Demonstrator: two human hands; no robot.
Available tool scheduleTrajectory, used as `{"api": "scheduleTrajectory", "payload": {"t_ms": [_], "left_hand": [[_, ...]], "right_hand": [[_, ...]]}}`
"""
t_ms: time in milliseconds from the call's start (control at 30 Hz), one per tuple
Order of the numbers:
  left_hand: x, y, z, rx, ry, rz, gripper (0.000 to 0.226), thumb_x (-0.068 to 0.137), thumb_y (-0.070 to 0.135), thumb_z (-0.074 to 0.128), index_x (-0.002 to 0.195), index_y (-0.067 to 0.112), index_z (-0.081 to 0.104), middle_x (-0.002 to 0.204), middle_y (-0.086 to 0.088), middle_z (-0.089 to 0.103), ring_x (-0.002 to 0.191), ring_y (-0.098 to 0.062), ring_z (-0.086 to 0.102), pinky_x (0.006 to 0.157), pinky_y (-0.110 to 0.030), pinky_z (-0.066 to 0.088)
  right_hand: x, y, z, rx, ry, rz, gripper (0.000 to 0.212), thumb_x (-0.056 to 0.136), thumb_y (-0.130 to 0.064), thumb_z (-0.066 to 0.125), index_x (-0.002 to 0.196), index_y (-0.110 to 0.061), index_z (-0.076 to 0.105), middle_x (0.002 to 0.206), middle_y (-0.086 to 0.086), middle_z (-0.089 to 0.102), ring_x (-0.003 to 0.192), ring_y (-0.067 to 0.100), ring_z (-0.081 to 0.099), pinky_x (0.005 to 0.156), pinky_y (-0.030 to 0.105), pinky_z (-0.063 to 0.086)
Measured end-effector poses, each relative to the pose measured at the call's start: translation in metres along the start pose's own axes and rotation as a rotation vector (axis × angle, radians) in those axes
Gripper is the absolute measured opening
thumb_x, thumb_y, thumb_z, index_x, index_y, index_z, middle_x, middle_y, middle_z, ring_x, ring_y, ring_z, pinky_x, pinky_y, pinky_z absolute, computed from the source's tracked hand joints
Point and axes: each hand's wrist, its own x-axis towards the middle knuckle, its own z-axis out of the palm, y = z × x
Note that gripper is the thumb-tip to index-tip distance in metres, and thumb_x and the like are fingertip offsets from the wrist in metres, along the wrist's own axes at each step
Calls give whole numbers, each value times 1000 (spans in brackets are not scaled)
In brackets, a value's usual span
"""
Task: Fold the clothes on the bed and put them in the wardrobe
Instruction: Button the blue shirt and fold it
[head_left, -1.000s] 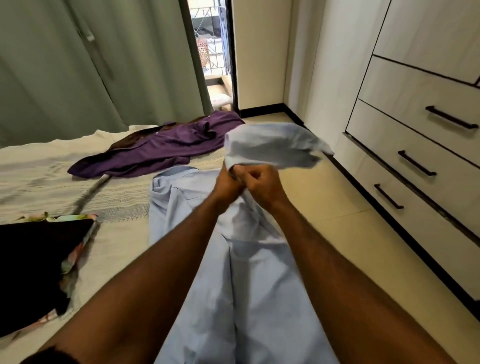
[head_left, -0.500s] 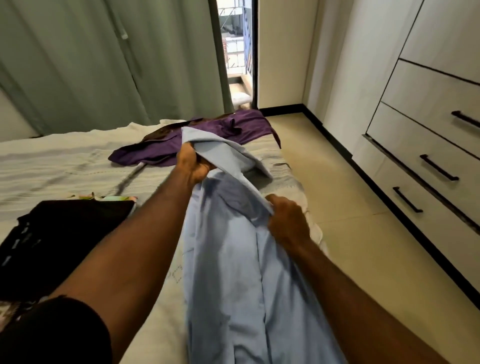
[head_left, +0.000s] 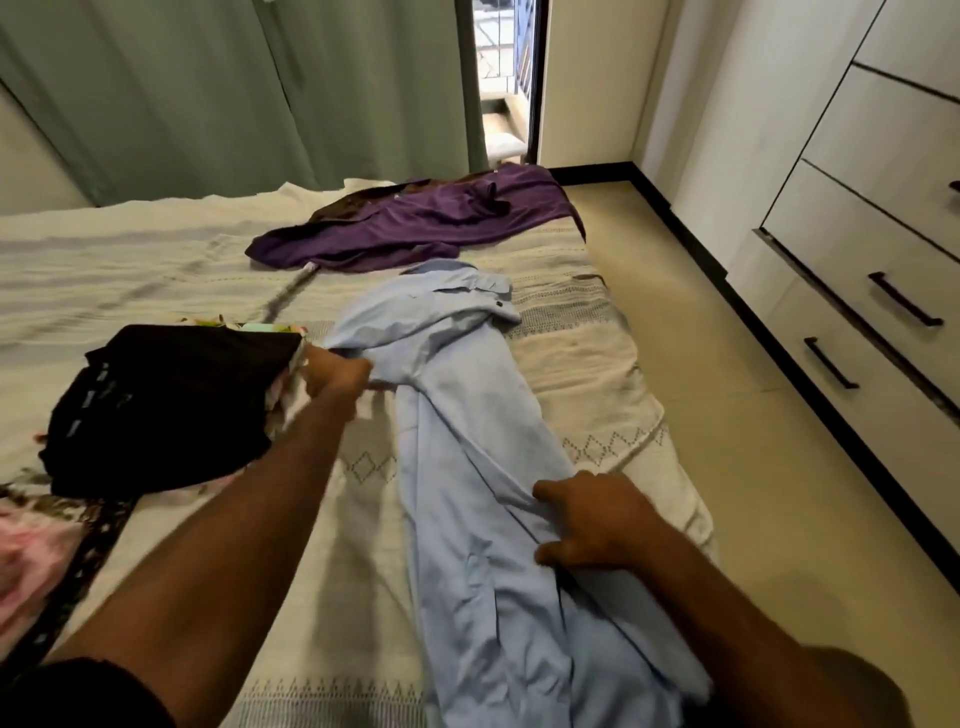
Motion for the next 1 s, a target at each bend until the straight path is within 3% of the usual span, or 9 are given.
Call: {"api": "scheduleTrajectory", "payload": {"t_ms": [100,167,233,400,533,667,800,900,1000], "left_hand": [[-63,-19,25,50,10,182,52,78,44,82,105,3,67,108,-19,70,105,-37,66,85,-41,52],[-97,-31,36,54,-198,175,58,78,56,79,84,-1,71,78,-16,74,75,-29,73,63,-34,56],[-125,-42,44,35,-397,110,66,74,61,80,79,-4,69,63,-15,71,52,-24,70,47,-29,53],[-160,-52,51,-140,-537,-23,50,74,35,88,86,-5,63,65,-20,66,53,-30,67,48,-30,52],[-179,-56,52,-278,-535,-99,25,85,3,72,104,-8,61,81,-20,61,67,-33,62,51,-35,54],[-199,-72,46,-433,-602,-219,22,90,6,71,106,-5,61,93,-20,65,84,-34,67,57,-42,60],[-233,-85,38,-402,-716,-222,15,86,3,76,91,-2,64,93,-18,70,78,-32,70,58,-40,60],[-250,-98,38,-368,-746,-217,27,84,2,77,106,-9,65,102,-22,72,83,-35,71,62,-41,61],[-265,-104,39,-335,-721,-195,31,83,2,79,108,-10,65,99,-24,71,84,-39,71,62,-45,60]], "right_hand": [[-22,10,-3,15,-74,-40,67,79,-61,71,135,-37,46,123,6,63,110,29,61,85,37,50],[-33,8,1,106,-100,-40,67,85,-49,71,144,-35,43,132,8,60,118,31,58,90,36,48],[-40,-1,6,205,-50,-35,60,89,-35,68,145,-29,46,134,11,59,120,34,57,92,36,47],[-50,-59,23,190,67,-45,50,91,-28,64,136,-21,46,124,14,60,109,33,60,88,38,50],[-83,-89,35,59,23,-66,79,81,-26,75,146,-21,29,123,14,58,106,36,61,80,41,52],[-120,-70,43,-76,1,3,62,81,-30,73,132,-22,38,113,10,57,100,34,62,68,37,43],[-136,-67,55,17,-18,-4,44,84,-29,67,123,-22,47,116,11,57,98,30,59,78,42,53],[-140,-71,65,-87,44,12,52,81,-46,68,121,-23,46,115,8,59,105,30,56,87,47,47],[-142,-73,72,-11,78,39,60,79,-42,72,125,-20,41,115,10,57,104,33,59,78,42,46]]}}
